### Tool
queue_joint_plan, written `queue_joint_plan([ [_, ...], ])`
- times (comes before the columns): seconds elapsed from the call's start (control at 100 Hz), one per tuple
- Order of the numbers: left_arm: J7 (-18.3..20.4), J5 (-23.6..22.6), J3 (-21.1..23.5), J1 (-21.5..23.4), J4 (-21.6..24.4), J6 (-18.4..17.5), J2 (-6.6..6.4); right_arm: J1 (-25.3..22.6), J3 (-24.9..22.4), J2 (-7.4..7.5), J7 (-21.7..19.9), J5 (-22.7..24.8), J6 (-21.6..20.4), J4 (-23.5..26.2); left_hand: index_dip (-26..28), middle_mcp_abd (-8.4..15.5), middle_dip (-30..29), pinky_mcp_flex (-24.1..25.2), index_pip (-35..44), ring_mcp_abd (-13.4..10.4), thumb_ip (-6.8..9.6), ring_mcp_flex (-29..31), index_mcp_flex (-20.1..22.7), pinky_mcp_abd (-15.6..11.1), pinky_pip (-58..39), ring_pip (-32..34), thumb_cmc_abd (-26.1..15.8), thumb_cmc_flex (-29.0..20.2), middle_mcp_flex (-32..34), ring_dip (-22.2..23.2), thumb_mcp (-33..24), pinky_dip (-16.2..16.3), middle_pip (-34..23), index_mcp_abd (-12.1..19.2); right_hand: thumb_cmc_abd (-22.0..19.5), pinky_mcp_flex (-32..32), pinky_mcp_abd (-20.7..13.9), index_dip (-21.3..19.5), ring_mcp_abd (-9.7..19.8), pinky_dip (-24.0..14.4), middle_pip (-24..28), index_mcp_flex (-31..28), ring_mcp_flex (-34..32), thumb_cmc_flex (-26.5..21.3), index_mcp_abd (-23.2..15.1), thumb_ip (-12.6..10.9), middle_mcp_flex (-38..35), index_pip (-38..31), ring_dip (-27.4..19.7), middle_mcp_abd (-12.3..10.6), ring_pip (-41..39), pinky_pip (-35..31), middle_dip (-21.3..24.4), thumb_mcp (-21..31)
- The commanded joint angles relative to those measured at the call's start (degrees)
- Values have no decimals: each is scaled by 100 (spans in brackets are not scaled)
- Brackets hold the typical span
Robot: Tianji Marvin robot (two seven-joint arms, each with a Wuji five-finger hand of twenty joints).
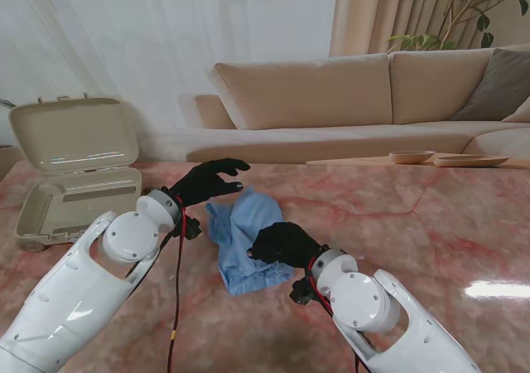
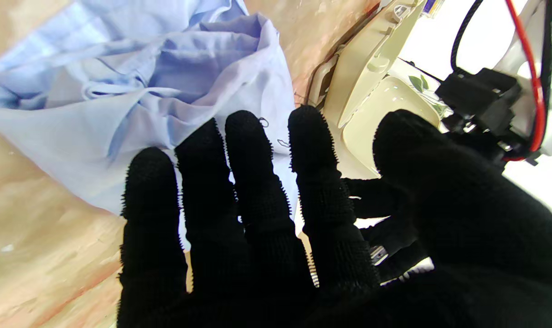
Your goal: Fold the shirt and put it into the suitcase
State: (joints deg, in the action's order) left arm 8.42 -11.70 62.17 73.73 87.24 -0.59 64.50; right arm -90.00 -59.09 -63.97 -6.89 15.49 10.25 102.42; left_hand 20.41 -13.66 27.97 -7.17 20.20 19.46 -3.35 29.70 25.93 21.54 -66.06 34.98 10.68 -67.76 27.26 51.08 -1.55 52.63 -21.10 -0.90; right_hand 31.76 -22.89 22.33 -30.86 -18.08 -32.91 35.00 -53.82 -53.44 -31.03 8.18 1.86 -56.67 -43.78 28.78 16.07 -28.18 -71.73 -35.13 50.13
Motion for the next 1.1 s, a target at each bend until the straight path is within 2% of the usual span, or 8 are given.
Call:
queue_joint_plan([
  [0.0, 19, -73, -77, -115, -117, -42, 47, -107, 39, -4, -33, -48, -45, 39, -66, -9, -93, 115, -130, -45, 136, -210, -201, -30, -205, -136, -145, 108, -247, -79, 231, 196, 118, 265, -68, 54, -14, -109, 75, 64, -19, -170, 50, 183, -63, 28, 92, 50, -13, -8, -29, 54, 67, -134],
  [0.35, 360, -35, -528, -594, -765, -216, 29, 13, 325, -83, 188, -187, -154, -19, -149, 4, -225, 187, -157, -66, 140, -342, -146, -60, -221, -250, -34, 86, -380, -115, 200, 367, 197, 218, -61, 19, -8, -154, 75, 49, 4, -207, -2, 157, -43, 16, 55, 75, -12, 15, -28, 58, 57, -146],
  [0.57, 525, -140, -658, -719, -1015, -293, -13, 185, 498, -112, 174, -326, -157, -233, 66, 96, -169, -2, 346, -134, 192, -128, 161, -50, -225, -140, 341, -168, -115, -75, 4, 443, -36, -261, -34, 7, -8, -167, 85, 38, 26, -228, -30, 176, -62, 24, 38, 61, -4, -10, -52, 44, 51, -110],
  [0.6, 524, -194, -677, -735, -1043, -289, -17, 198, 511, -114, 171, -337, -154, -253, 83, 112, -145, -57, 447, -155, 70, -52, 214, -48, -239, -103, 723, 451, -6, -68, -1392, 450, -98, -363, -25, 11, -10, -167, 88, 37, 28, -227, -20, 174, -65, 25, 34, 60, -5, -13, -49, 44, 51, -101],
  [0.7, 566, -297, -750, -805, -1147, -294, -33, 230, 547, -115, 152, -357, -152, -303, 82, 167, -95, -116, 569, -194, 38, 77, 255, -52, -280, -23, 945, 578, 179, -26, -1955, 431, -239, -426, -9, 14, -9, -168, 95, 37, 29, -228, -16, 191, -86, 33, 37, 54, -6, -19, -49, 45, 52, -81],
  [0.86, 534, -407, -916, -951, -1400, -313, -17, 268, 600, -114, 119, -388, -186, -378, 350, 208, 114, -278, 1152, -239, -5, 284, 532, -101, -405, 206, 1097, 623, 434, 112, -2336, 430, -545, -525, -10, 23, -22, -164, 115, 39, 24, -217, -2, 220, -100, 44, 47, 54, -14, -36, -39, 53, 57, -52],
  [1.02, 547, -297, -1068, -1094, -1677, -327, 27, 284, 634, -116, 108, -422, -215, -430, 917, 187, 267, -495, 2230, -239, -299, 524, 530, -207, -594, 481, 1458, 114, 690, 287, -2124, 418, -766, -356, 0, 41, -44, -162, 129, 46, 13, -200, 34, 212, -114, 51, 70, 50, -27, -47, -10, 71, 63, -43],
  [1.09, 482, -321, -1122, -1144, -1791, -328, 51, 285, 650, -118, 109, -436, -236, -449, 795, 184, 934, -715, 2450, -265, -292, 747, 526, -311, -800, 723, 1458, -43, 933, 445, -2208, 448, -688, -390, -2, 68, -73, -160, 134, 56, 8, -189, 44, 206, -118, 53, 76, 50, -34, -48, 5, 96, 66, -43],
])
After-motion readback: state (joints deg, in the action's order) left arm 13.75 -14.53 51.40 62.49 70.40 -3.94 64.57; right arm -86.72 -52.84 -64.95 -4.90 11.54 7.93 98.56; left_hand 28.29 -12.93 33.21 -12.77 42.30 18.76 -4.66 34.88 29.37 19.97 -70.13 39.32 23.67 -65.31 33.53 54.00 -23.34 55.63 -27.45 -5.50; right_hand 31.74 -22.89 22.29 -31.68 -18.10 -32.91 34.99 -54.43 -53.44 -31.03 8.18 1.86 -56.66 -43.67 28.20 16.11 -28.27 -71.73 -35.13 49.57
